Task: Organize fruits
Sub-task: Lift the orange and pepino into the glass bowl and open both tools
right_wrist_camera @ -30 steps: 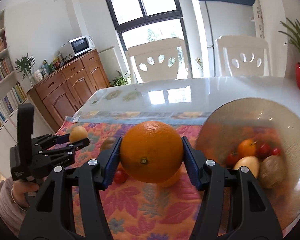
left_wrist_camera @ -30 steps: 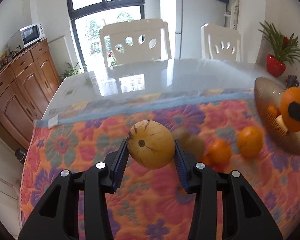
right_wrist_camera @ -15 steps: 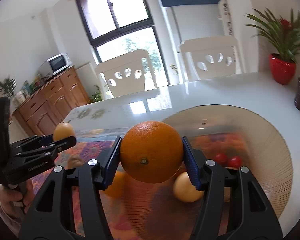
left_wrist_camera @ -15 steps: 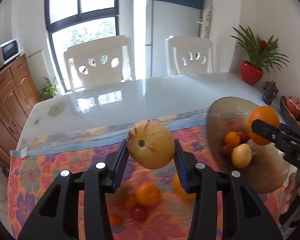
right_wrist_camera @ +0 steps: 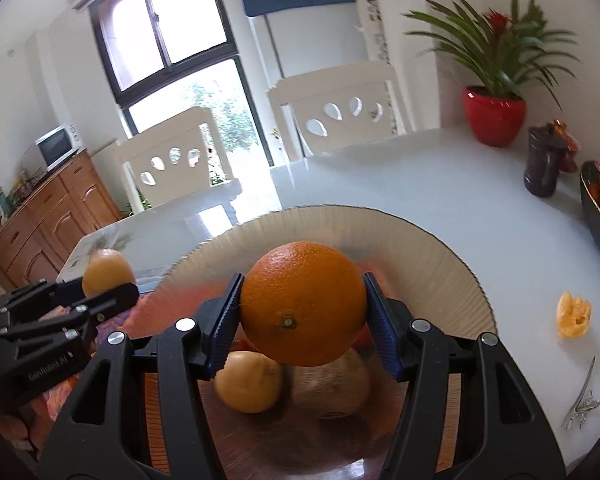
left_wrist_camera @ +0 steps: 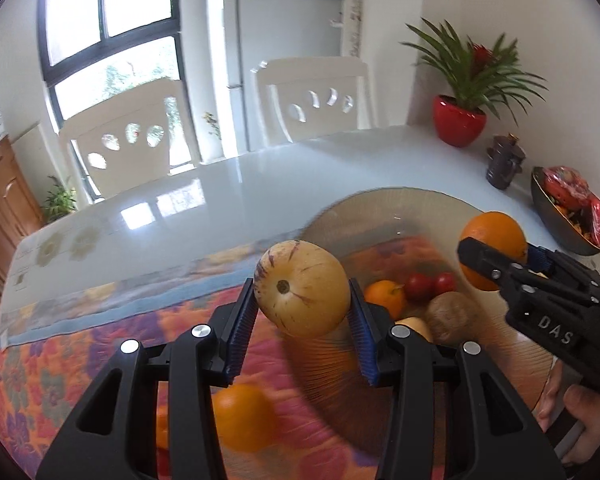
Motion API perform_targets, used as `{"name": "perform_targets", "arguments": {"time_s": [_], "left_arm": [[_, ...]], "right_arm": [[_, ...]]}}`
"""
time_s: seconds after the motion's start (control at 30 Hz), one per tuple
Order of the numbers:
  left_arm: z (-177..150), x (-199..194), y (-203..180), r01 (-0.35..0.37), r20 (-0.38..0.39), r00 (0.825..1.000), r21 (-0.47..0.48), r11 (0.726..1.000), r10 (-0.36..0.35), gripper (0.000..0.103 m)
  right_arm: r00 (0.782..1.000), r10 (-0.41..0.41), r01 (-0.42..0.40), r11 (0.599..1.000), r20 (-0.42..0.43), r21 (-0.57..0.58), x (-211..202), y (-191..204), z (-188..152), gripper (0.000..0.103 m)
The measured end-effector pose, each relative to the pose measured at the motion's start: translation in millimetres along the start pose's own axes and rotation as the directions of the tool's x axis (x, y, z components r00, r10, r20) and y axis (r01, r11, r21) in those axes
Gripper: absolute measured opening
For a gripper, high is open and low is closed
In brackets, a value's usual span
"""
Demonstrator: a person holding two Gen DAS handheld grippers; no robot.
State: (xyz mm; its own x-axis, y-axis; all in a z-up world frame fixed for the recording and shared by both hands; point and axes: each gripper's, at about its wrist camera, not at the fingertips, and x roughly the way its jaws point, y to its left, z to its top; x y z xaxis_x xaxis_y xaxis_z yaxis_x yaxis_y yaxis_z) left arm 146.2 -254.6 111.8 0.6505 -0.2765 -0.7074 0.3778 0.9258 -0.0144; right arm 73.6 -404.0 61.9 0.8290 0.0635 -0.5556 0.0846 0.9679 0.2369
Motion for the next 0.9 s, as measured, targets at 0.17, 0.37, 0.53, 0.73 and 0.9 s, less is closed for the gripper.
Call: {"name": "perform_targets", "arguments": {"time_s": [0.17,0.37,0.53,0.73,0.9], "left_arm": [[1.8,20.2,-21.5,0.019,-0.028,0.999,0.025,1.0,-0.018,0.043],[2.5,32.3,-37.4,0.023,-0.037,0.999,0.062,0.998,-0.021,0.043],[2.0,36.1,-42.0,0.027,-0.044,0.999,0.066,0.997,-0.024,0.043],[-7.8,39.7,-48.2,0.03,-0.07,0.997,0.09,0.995,-0.023,0.043],[-19.7,38.9,-56.8,0.095,-0.105,0.991,0.109,0.989,-0.084,0.049]], "right_arm": [[1.0,-0.025,0.025,0.999,-0.015,0.036,2.4,-16.4,-0.7,0.06],[0.999,-0.033,0.035,0.996,-0.027,0.085,0.5,-31.3,-2.2,0.06],[0.999,-0.019,0.022,0.995,-0.029,0.094,-1.8,-32.1,-2.8,0.06],[0.999,-0.016,0.02,0.996,-0.043,0.087,2.7,-29.4,-4.5,0.06],[0.998,-0.045,0.047,0.996,-0.032,0.079,0.8,-27.8,-4.9,0.062]]}}
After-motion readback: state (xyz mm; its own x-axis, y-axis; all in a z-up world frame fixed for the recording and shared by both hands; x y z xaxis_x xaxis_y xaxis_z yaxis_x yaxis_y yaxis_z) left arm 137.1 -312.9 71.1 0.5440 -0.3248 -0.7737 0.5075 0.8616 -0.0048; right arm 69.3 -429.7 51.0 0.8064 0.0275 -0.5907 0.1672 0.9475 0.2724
